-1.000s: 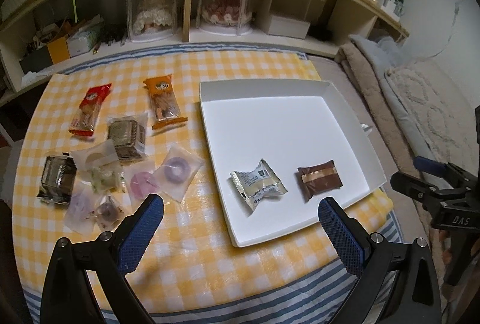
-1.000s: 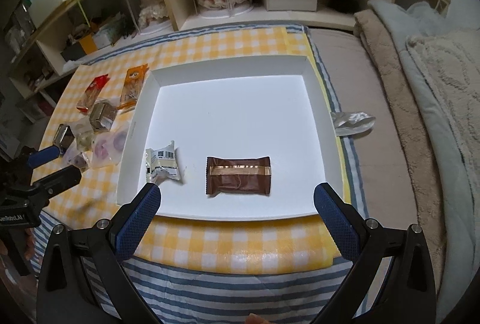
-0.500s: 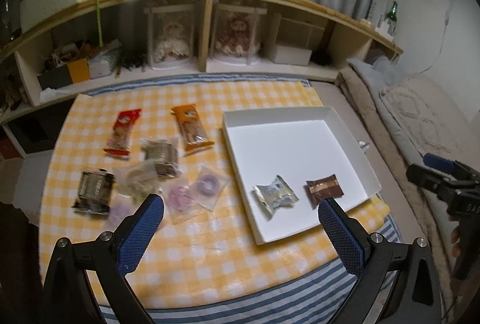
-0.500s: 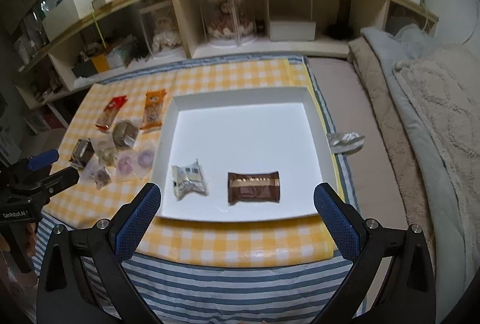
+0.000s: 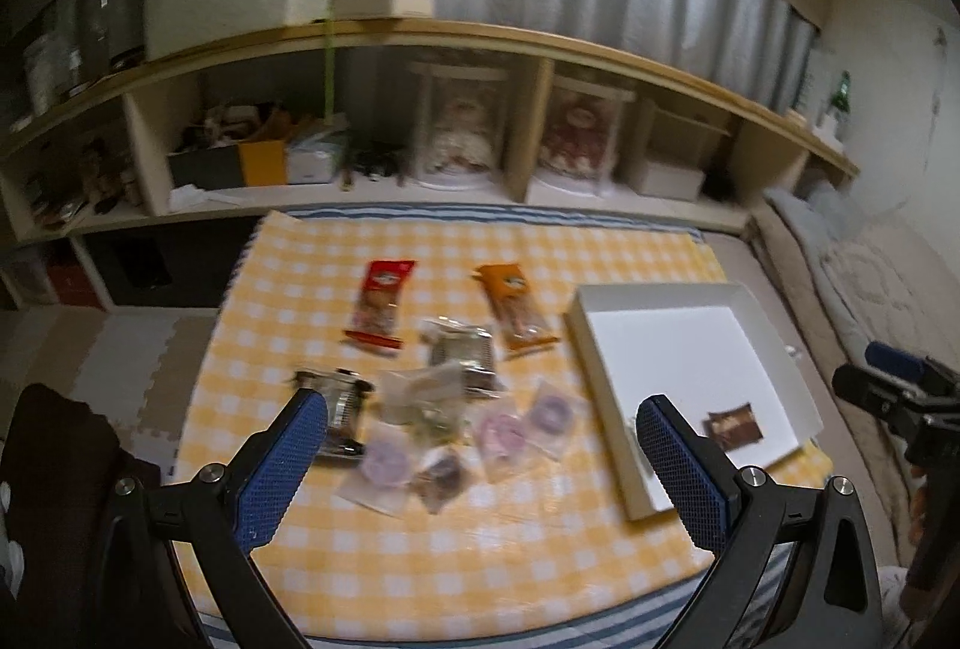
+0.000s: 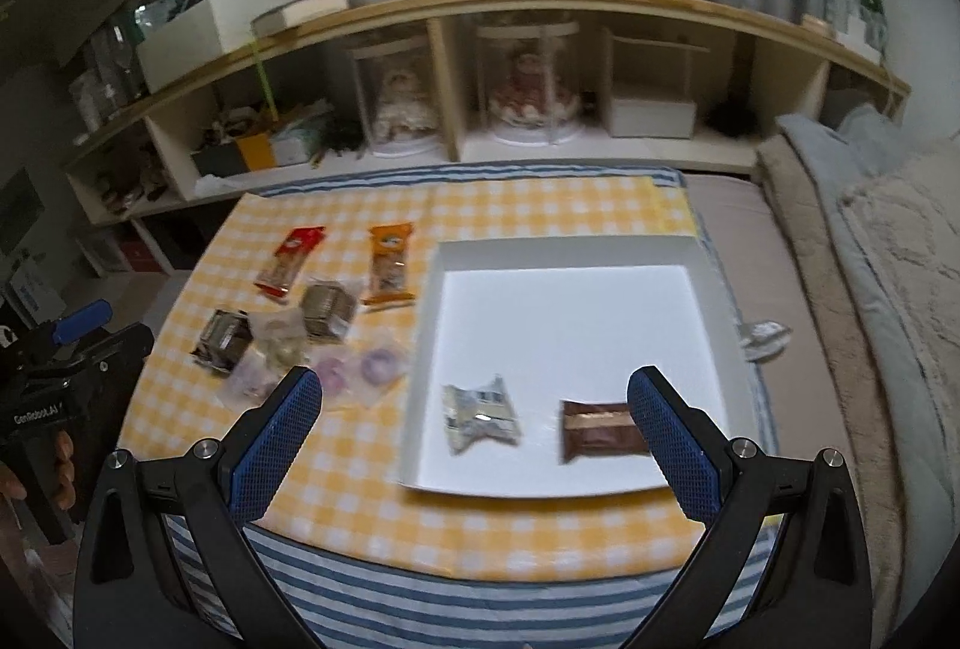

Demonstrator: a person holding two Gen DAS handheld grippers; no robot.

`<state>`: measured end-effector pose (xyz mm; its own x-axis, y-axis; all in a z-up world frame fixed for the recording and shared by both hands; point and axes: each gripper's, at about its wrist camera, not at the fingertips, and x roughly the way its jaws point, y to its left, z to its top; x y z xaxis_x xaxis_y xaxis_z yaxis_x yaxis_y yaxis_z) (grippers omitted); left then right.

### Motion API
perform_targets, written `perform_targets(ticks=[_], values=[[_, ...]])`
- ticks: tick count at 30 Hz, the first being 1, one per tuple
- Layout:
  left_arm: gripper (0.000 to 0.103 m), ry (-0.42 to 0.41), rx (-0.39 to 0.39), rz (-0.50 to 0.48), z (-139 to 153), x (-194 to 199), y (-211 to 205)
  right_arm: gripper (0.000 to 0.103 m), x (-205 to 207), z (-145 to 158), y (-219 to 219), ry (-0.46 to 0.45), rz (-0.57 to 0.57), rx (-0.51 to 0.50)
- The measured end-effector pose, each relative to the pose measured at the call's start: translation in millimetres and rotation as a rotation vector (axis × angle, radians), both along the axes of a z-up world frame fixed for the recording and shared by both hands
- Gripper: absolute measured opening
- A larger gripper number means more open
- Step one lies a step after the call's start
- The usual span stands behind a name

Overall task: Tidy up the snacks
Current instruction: 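Lift both tools away from the tray toward the snacks, then grasp the clear pouch with dark cake using the right gripper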

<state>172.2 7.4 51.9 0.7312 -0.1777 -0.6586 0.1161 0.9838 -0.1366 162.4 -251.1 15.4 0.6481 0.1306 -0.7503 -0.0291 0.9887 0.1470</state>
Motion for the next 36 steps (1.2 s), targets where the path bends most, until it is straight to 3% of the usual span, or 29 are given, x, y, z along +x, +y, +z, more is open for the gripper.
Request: perform_targets(ticks=[11,17,21,26,31,36], values=[[0.103,-0.013,-0.020,0.079,-14.7,8.5,65.4,0.103,29.2,-20.0,76.9,-0.011,0.094,0.066],[0.103,0.008,-0.030,0.107,-32.1,25.5,93.3,0.103,44.1,-45.6,113.6,-0.016,0.174,0.155],[0.103,0.001,-0.055,0.138,-43.2,36.1,106.4,0.103,55.1,-67.1,132.7,-0.047,0.200,0.162],[0.103,0.020,0.013,0.075,-60.0,47.5,100.1,0.103,71.9,-105.2,153.1,-0.008,0.245,0.161],[0.103,0.100,0.046,0.014,-76.1,69.7,91.1,0.103,75.7,-143.7,175.3,0.063,0.384,0.127],[0.101,0.186,-0.019,-0.033,-89.3,97.8,92.2,0.101,74.5,-168.5,193.0,0.111,0.478,0.093]])
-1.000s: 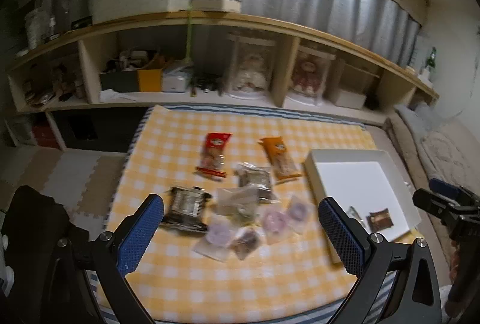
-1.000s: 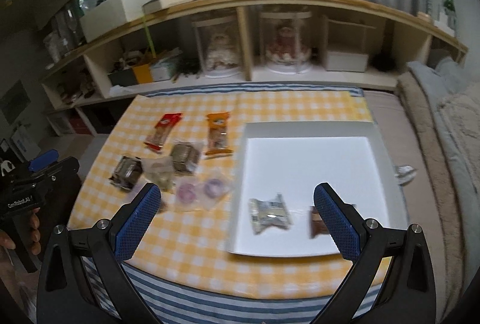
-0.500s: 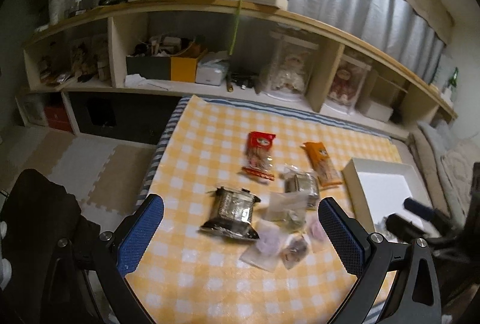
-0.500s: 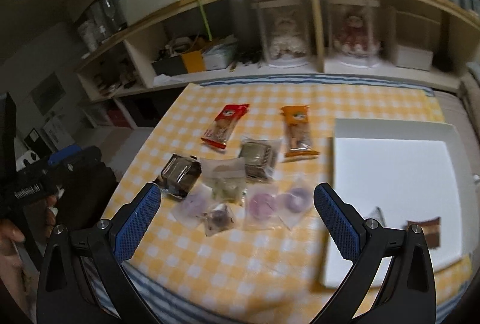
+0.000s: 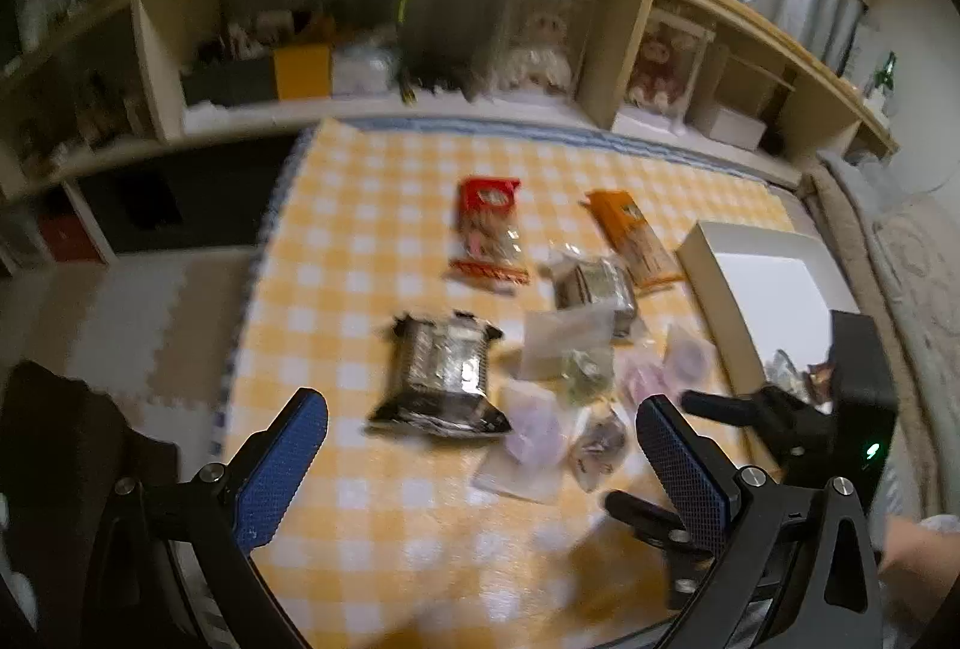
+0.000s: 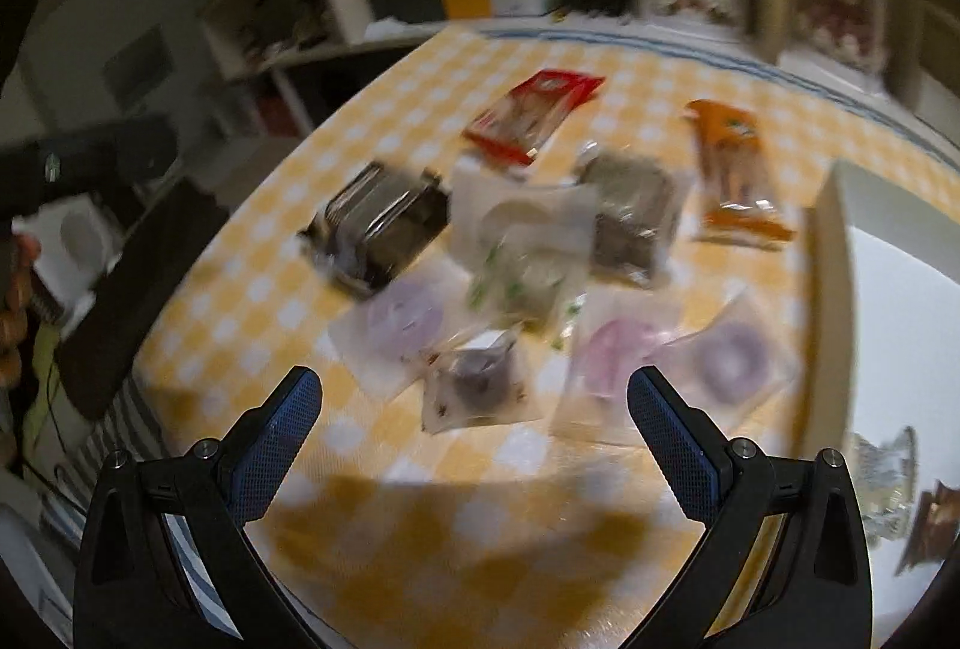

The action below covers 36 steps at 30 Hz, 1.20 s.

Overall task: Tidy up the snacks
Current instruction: 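Grasp the clear pouch with dark cake using the right gripper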

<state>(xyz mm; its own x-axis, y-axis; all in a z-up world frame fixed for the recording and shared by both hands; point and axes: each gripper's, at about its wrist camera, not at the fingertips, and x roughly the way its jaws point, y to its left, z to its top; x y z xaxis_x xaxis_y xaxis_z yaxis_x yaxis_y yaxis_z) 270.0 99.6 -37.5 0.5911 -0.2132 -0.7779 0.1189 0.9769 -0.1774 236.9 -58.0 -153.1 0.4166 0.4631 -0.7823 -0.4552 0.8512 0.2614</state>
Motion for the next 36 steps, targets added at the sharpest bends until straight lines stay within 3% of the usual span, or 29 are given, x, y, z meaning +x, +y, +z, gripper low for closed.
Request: perform_targets(ticks=[3,7,10,14,18,24,32,34,36], values=[[0.085,0.049,-0.011,-0.029,-12.3,14.5,-0.3,0.084,0.8,-7.0,7.7,0.005,0.029,-0.002],[0.069,0.108,-0.002,-0.064,-29.7,29.0,-4.6,0.075,3.1,-17.9,15.5,0.002,0.043,-0.019],[0.064,0.144,0.014,-0.098,-42.4,40.2,-12.7,0.069,2.1,-26.9,22.0,0.004,0.071,-0.039],[0.056,0.173,0.055,-0.145,-57.8,47.6,-29.1,0.047,-0.1,-32.8,20.2,0.016,0.068,-0.055],[0.053,0.197,0.096,-0.182,-77.0,53.2,-46.2,0.034,0.7,-29.3,11.1,0.056,0.049,-0.027],[0.053,0.192,0.139,-0.212,-96.9,58.9,-69.2,0.032,-3.7,-26.7,-1.8,0.124,0.024,-0.035],[0.054,0.212,0.271,-0.257,-126.5,62.7,-99.7,0.033,-14.9,-21.3,-27.4,0.201,0.013,-0.066],[0.054,0.195,0.295,-0.269,-128.9,62.8,-106.8,0.037,-16.4,-20.4,-30.1,0.229,0.027,-0.058],[0.054,0.189,0.303,-0.279,-130.9,63.5,-112.4,0.055,-18.9,-17.9,-31.1,0.241,0.044,-0.048]])
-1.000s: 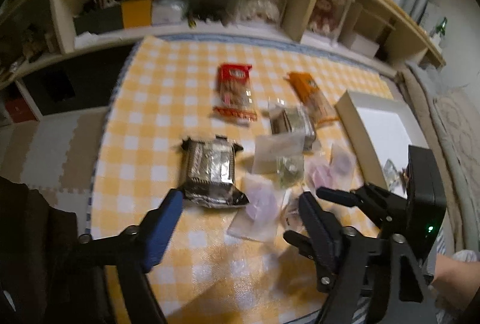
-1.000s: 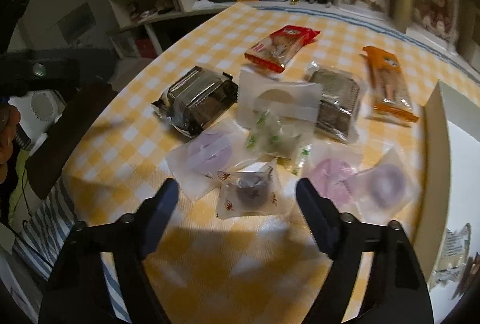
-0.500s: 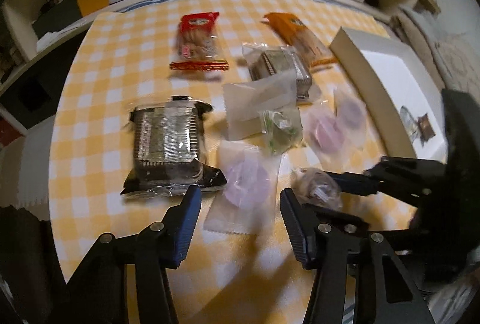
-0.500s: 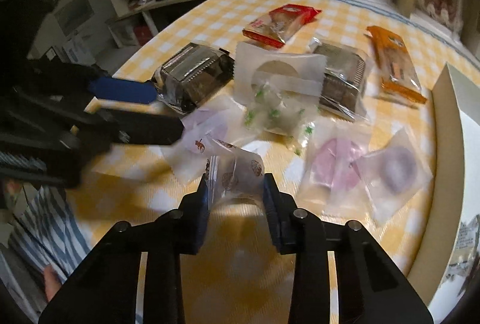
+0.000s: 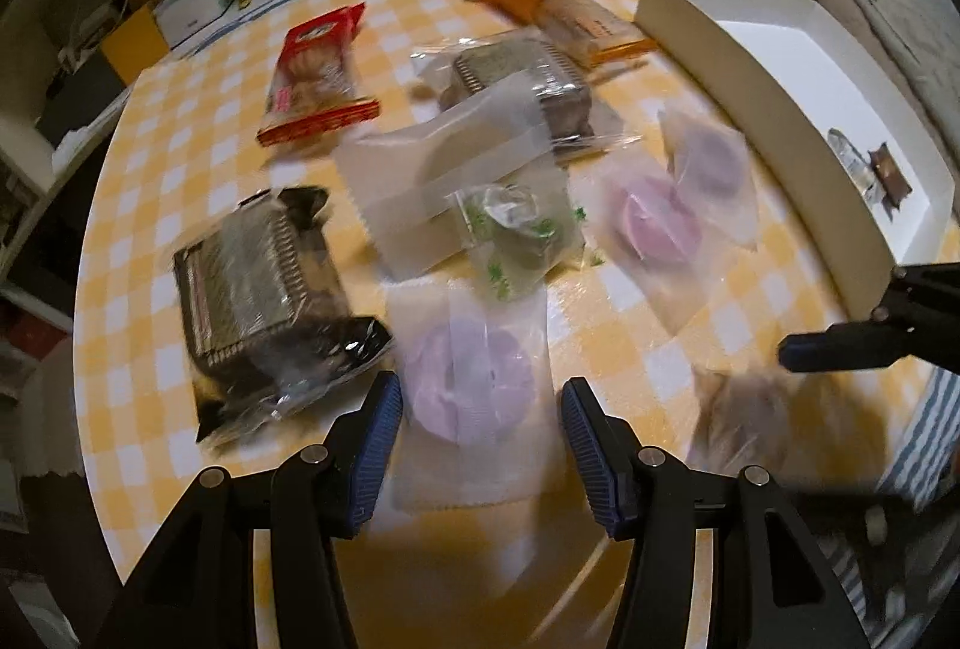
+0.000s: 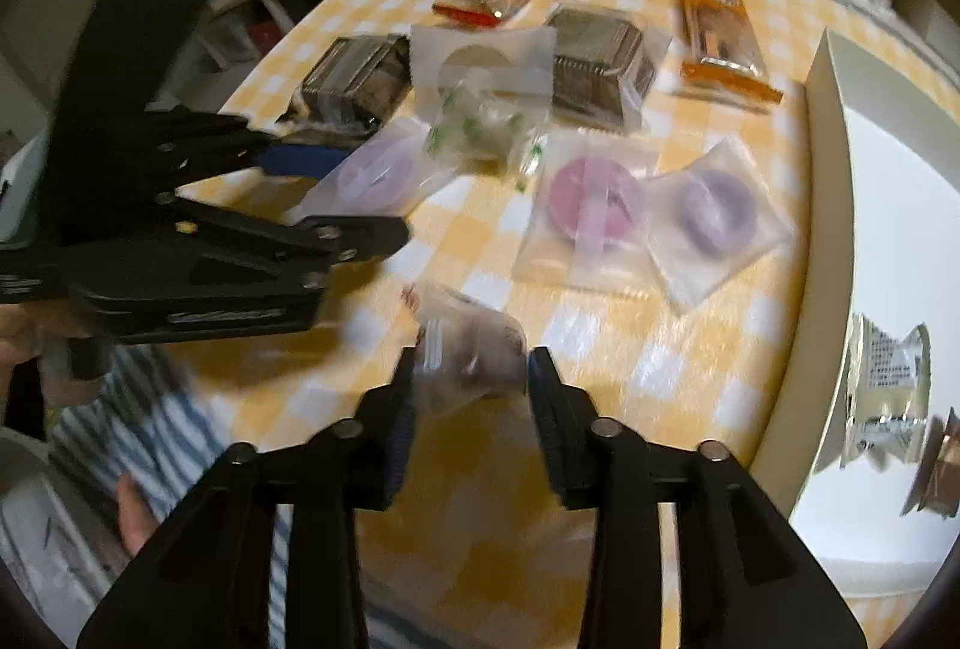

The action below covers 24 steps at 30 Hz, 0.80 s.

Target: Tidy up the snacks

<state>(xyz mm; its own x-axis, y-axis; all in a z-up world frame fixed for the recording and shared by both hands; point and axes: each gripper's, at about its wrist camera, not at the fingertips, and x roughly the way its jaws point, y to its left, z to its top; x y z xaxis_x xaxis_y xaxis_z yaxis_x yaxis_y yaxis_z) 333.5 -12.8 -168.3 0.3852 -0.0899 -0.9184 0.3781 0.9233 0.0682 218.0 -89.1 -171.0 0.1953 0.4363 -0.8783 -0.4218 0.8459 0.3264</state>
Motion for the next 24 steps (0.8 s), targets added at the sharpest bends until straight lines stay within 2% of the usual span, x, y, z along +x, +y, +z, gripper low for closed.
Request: perform_targets(ticks=[2,3,12,16,21,24], values=[[0.055,-0.006,0.005,-0.004,-2.5,0.7,-3.2,0.069,-2.1,3.6,0.2,-0.003,0.017,0.014],[0.055,-0.007,0.005,-0.003,-3.2,2.4,-2.7,0.070,-2.9,5.4,0.6,-0.003,0.027,0.022],[0.047,0.012,0.005,0.018,-1.7,4.8,-0.8,0.072,-4.1,0.1,4.6,0.017,0.083,0.032],[0.046,0.026,0.021,0.036,0.8,1.8,-2.2,0.072,1.8,-6.9,-8.2,0.142,-0.013,0.144],[0.046,0.028,0.028,0.053,3.8,-3.2,-2.4,0.072,2.6,-3.8,-19.0,0.172,-0.074,0.170],[0.046,0.022,0.016,0.066,8.6,-6.4,-0.3,0.072,-0.9,-6.1,-31.4,0.250,-0.137,0.212]])
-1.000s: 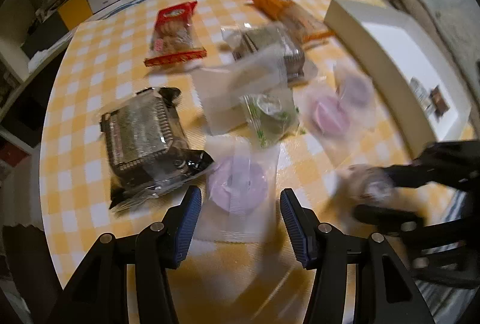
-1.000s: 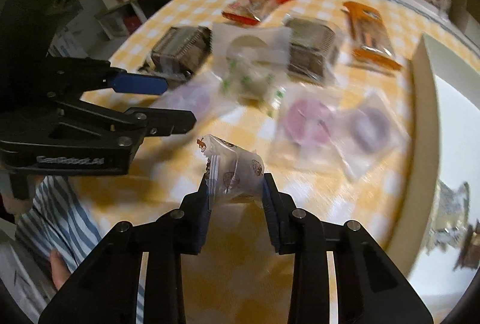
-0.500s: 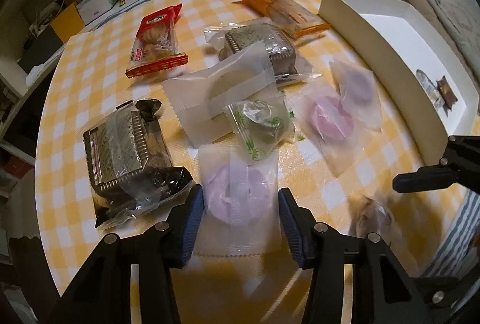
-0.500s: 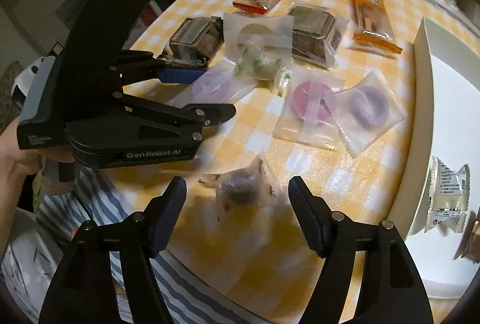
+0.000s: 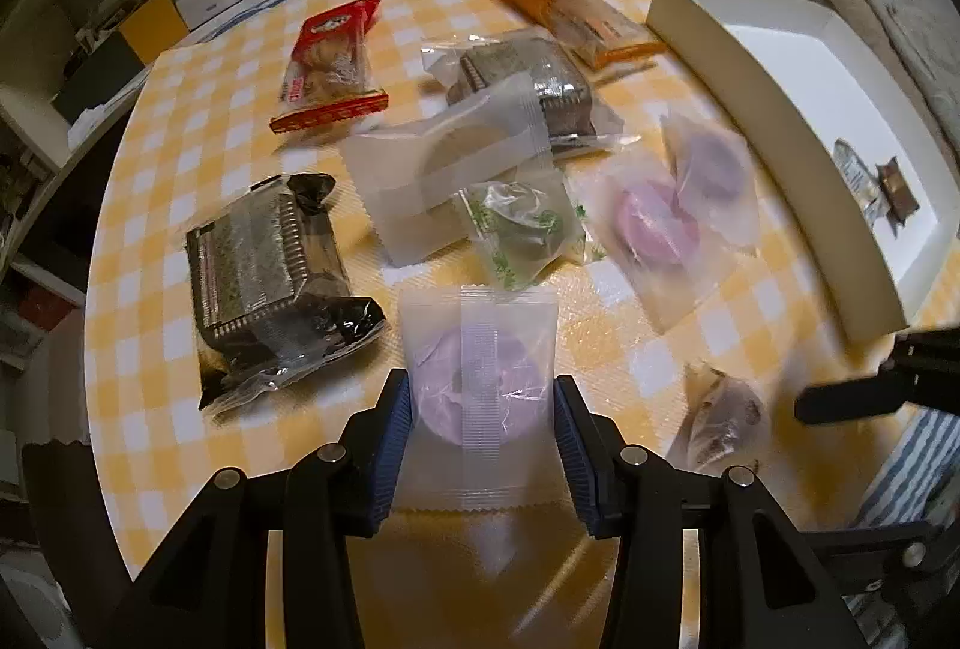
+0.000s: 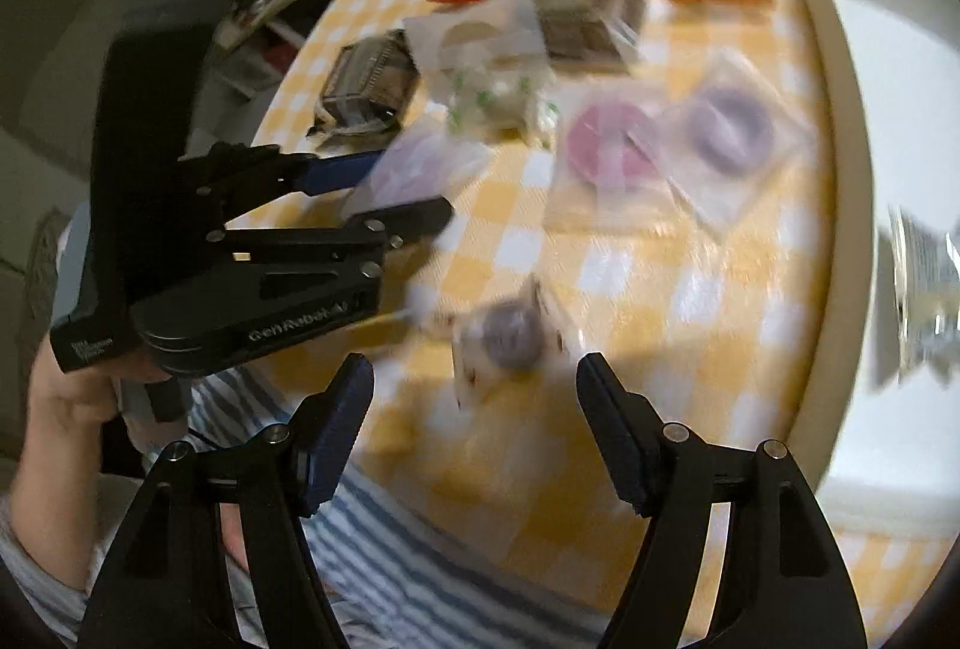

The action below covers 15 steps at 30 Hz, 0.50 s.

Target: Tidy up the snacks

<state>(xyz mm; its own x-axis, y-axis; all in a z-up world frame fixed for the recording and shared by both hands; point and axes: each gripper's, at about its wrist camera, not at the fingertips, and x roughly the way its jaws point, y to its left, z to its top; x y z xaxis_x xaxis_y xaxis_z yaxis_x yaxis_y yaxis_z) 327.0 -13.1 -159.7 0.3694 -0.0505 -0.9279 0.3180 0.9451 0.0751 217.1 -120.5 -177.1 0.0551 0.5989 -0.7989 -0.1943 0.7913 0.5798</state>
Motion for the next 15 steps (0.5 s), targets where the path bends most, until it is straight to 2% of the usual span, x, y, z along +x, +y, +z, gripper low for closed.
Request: perform_targets(ticks=[8,15], values=[[0.045,-0.005,-0.043,0.021,10.0,-6.7,3.5,0.071,0.4,-16.2,-15.4,0.185,-0.166,0.223],[0.045,0.016,-0.038,0.033,8.7,-11.2,6.1,0.066,4.6,-31.1,-25.9,0.241,-0.306,0.242]])
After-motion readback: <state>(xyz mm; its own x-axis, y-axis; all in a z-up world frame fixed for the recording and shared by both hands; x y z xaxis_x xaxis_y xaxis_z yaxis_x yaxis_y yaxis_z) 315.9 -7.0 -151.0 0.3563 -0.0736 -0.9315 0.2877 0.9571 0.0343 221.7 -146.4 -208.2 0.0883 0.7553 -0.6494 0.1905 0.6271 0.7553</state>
